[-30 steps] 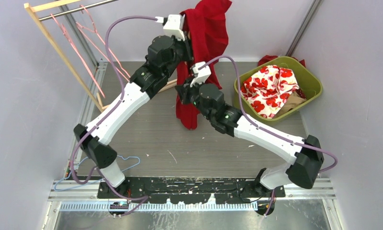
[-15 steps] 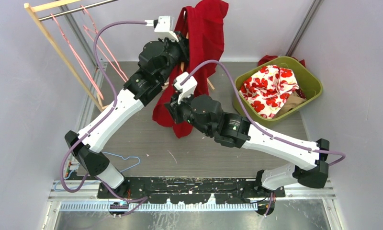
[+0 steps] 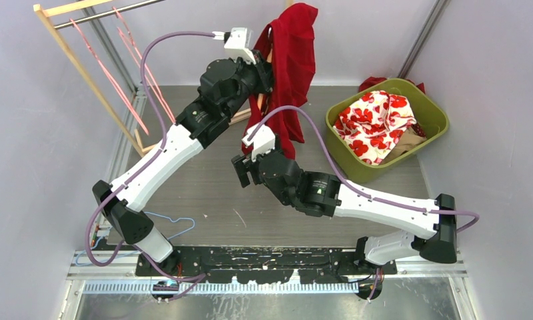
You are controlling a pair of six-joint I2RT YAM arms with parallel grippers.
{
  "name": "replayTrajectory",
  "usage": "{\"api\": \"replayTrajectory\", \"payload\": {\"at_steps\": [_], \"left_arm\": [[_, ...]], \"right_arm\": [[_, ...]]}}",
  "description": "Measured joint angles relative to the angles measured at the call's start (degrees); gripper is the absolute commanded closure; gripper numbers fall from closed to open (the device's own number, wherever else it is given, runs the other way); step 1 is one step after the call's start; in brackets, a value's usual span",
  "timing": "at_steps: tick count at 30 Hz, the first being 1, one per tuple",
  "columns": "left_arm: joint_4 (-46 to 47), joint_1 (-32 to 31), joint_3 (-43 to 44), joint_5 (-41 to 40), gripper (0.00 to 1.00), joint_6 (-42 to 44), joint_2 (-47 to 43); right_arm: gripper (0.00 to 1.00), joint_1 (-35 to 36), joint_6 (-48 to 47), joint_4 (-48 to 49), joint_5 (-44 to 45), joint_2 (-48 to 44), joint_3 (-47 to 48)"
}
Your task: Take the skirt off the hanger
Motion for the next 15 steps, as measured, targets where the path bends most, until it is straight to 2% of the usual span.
{"api": "replayTrajectory", "payload": {"at_steps": [4,9,15], "left_arm": [[1.5,0.0,-0.1,0.2,1.00,0.0,-0.1],[4.7,0.8,-1.3,0.3,1.00,0.4,-1.8],[4.0,1.7,-1.0,3.8,1.00,2.7,-5.3]], "right_arm": [[0.13,0.9,-4.5,-3.7,4.7,-1.0,1.6],[0.11,1.6,-11.8,-8.1,9.7,-1.2,9.2],[0.18,-0.2,-19.7,-9.9,13.0,-1.2,20.7]]}}
